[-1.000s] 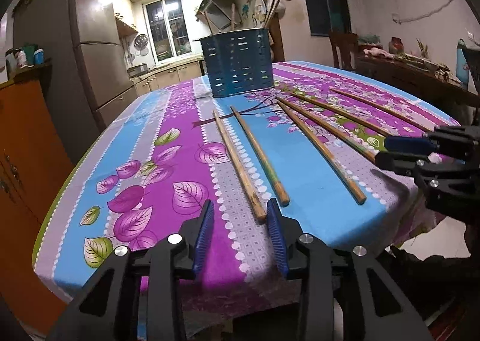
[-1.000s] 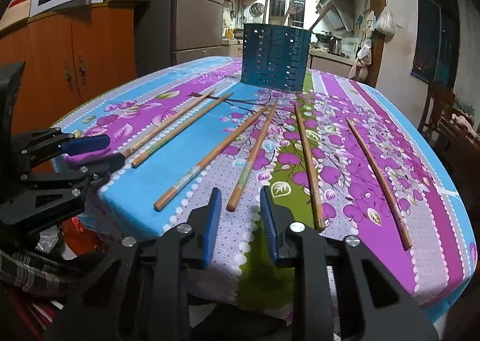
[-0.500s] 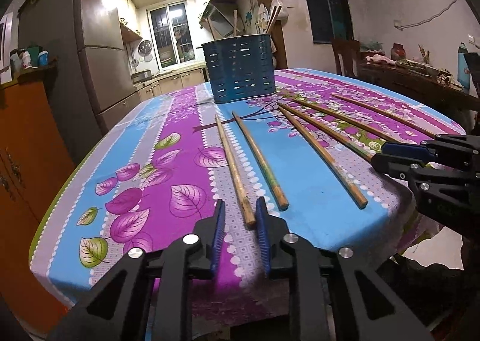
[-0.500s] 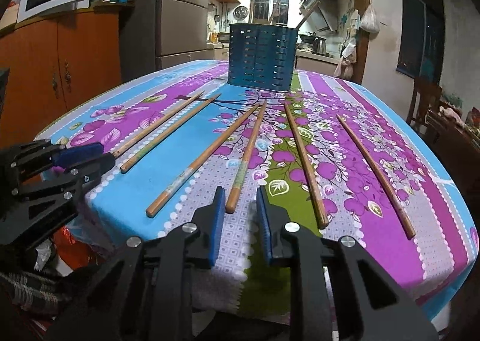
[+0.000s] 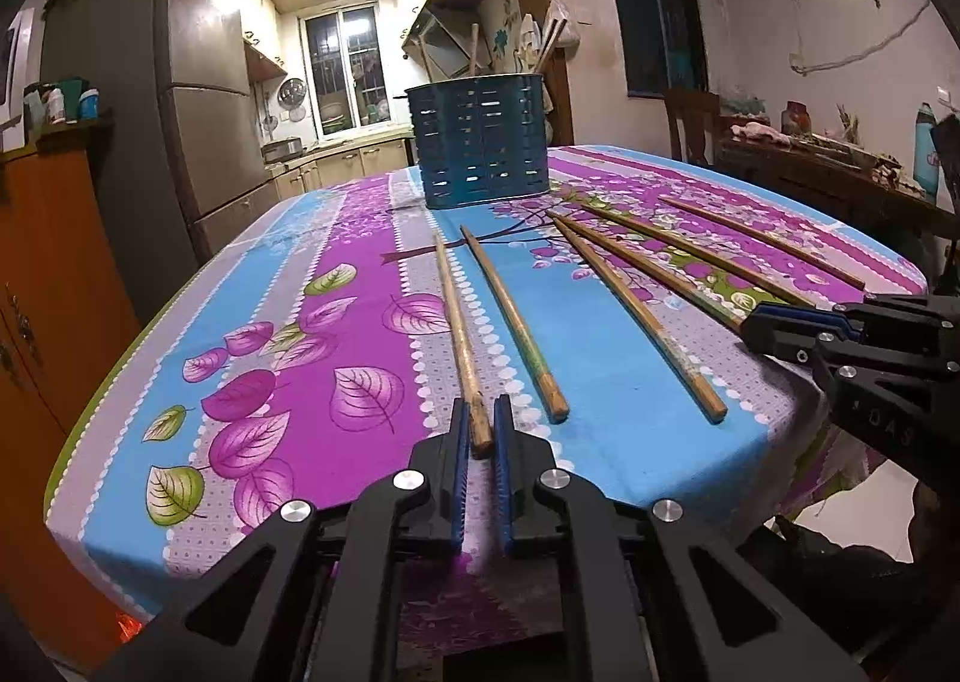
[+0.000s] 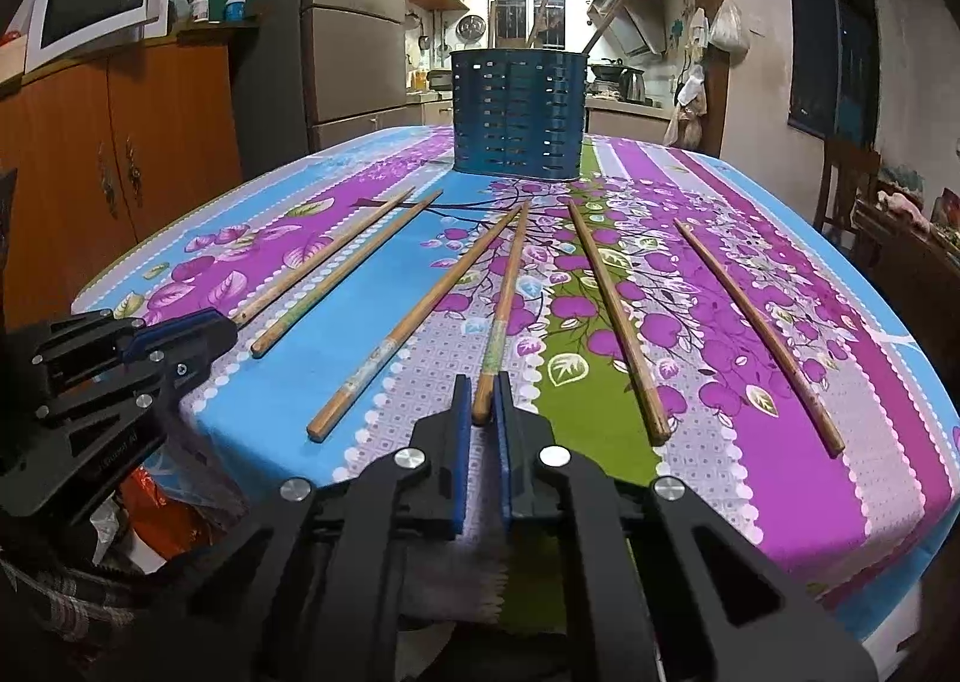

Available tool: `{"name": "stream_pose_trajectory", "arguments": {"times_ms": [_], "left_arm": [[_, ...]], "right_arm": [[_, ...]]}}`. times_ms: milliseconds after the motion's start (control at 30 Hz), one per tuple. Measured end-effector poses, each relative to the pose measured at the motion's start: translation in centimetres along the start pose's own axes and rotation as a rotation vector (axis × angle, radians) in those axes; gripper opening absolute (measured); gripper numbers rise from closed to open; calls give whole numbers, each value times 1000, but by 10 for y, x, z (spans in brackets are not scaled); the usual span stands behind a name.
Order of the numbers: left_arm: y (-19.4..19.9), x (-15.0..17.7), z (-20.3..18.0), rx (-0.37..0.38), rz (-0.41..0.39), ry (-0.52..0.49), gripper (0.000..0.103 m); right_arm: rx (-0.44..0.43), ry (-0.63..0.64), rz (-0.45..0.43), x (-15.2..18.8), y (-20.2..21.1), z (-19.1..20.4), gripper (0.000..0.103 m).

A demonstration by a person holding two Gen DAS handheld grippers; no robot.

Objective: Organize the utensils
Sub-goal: 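Grasp a chopstick with the right tool while the left tool grasps another, then lift both held chopsticks and lower them into the blue utensil holder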

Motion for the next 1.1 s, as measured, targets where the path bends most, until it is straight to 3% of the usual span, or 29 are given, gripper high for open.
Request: {"name": "stream_pose_trajectory", "arguments": {"times_ms": [700, 1100], "left_arm": [[17, -20, 20, -50, -57, 16, 8], [43, -60, 43, -47, -146, 60, 8]], "right_arm": [[43, 8, -118, -31, 34, -12, 5], [41, 43, -204, -63, 60, -17, 5]]}}
Point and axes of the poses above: each gripper's, at about its wrist camera, not at the fingertips, and y roughly against the way its jaws point, z to its left, x to its underside, the point moved 7 cm from there along -y, roughly the way its jaws point, and after that the axes turned 4 degrees about -x, right-handed, at the moved point
